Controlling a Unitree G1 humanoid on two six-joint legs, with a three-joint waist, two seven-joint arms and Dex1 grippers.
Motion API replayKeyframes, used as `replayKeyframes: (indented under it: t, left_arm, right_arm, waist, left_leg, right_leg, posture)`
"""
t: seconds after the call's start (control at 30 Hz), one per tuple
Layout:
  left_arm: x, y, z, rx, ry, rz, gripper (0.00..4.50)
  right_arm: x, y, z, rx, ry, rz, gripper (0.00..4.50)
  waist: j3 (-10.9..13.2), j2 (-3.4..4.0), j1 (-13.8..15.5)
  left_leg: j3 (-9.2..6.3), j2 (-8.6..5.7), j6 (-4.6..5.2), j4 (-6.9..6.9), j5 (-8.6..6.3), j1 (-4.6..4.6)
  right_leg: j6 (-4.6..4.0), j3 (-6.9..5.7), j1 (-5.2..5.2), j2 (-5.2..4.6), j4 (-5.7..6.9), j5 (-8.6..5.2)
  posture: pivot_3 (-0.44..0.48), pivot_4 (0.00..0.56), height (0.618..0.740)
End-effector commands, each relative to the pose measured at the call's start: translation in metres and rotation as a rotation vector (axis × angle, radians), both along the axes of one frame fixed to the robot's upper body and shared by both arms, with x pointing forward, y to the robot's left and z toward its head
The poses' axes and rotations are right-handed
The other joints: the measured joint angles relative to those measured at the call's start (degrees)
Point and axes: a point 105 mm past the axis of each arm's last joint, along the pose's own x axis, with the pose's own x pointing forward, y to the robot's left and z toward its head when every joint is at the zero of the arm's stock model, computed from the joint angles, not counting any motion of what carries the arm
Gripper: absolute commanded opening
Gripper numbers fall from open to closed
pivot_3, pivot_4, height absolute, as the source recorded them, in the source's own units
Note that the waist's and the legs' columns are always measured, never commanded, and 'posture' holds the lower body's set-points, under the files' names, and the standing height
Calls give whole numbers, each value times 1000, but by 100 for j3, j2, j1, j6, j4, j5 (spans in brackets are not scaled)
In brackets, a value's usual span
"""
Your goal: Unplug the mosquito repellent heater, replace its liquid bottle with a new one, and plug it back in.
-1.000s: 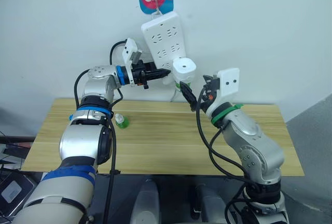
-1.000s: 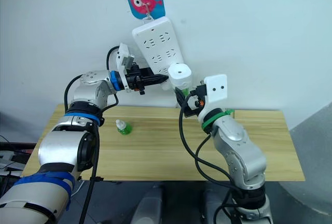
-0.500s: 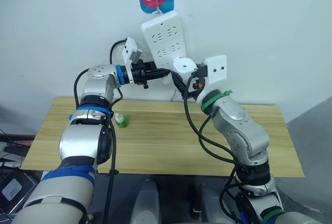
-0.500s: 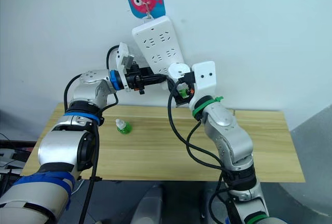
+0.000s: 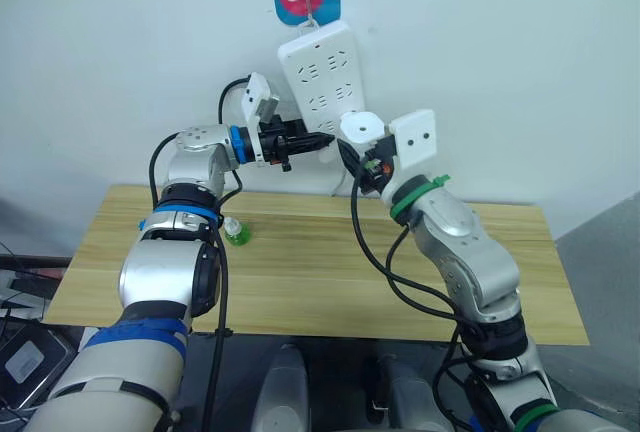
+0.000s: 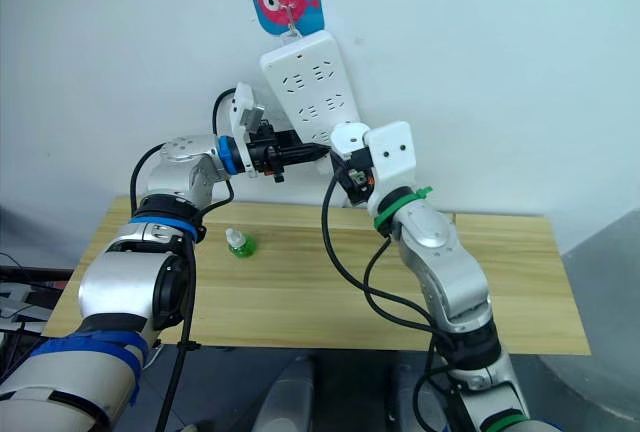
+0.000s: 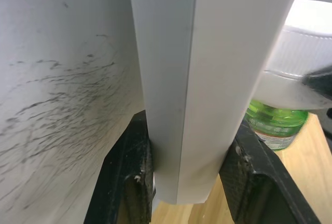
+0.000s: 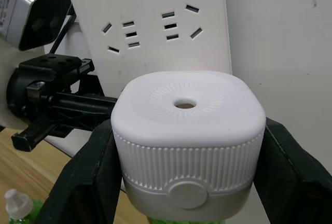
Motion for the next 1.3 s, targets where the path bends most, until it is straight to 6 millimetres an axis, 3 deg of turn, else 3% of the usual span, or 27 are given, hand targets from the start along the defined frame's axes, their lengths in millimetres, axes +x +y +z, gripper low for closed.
replayKeyframes:
  t: [0.03,0.23,0.47,0.57,0.67,0.8,0.97,1.07,1.2,1.3]
  left_arm:
    - [6,5,10,-7,-18,56,1304]
    - [8,12,12,-15,-33,94,1304]
    - [1,24,-4,-23,-24,95,3496]
    - [-6,28,-9,-36,-21,104,4473]
    - [-12,40,-18,-40,-10,164,4473]
    - [-28,61,-46,34,-2,265,4473]
    - [-59,70,-66,46,-7,389,4473]
    - [-79,53,-65,23,-28,378,4473]
    - [-117,-9,-56,-52,-51,184,4473]
    - [-126,-44,-50,-100,-85,94,4473]
  right_arm:
    - [-18,-5,18,20,-75,21,2965]
    - [-22,-18,22,110,-59,-16,2965]
    - [-11,-42,10,122,-32,-82,2965]
    - [-4,-52,-1,51,-26,-113,2965]
    - [-1,-61,-7,50,-9,-134,2965]
    - [2,-68,-9,97,8,-151,2965]
    - [6,-73,-18,112,29,-166,2965]
    - [8,-78,-22,157,55,-186,2965]
    - [12,-86,-35,351,187,-185,2965]
    - [13,-94,-42,609,330,-137,2965]
  waist:
    - [0,0,-19]
    - [0,0,-70]
    - [-3,3,-137]
    - [-3,3,-136]
    - [-3,3,-134]
    - [-4,7,-182]
    - [-3,8,-128]
    - [-2,9,-58]
    - [-1,13,90]
    - [0,14,185]
  left_leg:
    - [-2,0,0,0,0,0]
    - [-11,1,33,2,26,5]
    - [-5,0,33,-3,34,4]
    - [-6,2,33,-11,34,3]
    - [-7,4,33,-16,34,3]
    - [0,6,33,-18,33,6]
    - [0,8,33,-17,34,11]
    - [-3,8,32,-15,34,10]
    - [3,3,30,-9,35,14]
    - [5,-3,29,-1,36,25]
  right_leg:
    - [0,-1,-1,0,3,0]
    - [-11,-12,1,3,12,8]
    - [-5,-6,1,1,6,17]
    - [-32,-11,-5,2,9,32]
    - [-35,-13,-8,2,8,33]
    - [-36,-3,-9,2,10,33]
    - [-36,-2,-6,0,12,33]
    - [-34,-5,-5,0,11,31]
    - [-8,5,5,-5,8,16]
    - [-3,7,26,-11,3,19]
  posture:
    - [217,234,740]
    - [211,221,740]
    - [217,204,740]
    - [224,203,740]
    - [234,205,740]
    - [256,212,740]
    - [296,220,740]
    - [327,227,740]
    - [332,229,740]
    - [326,236,740]
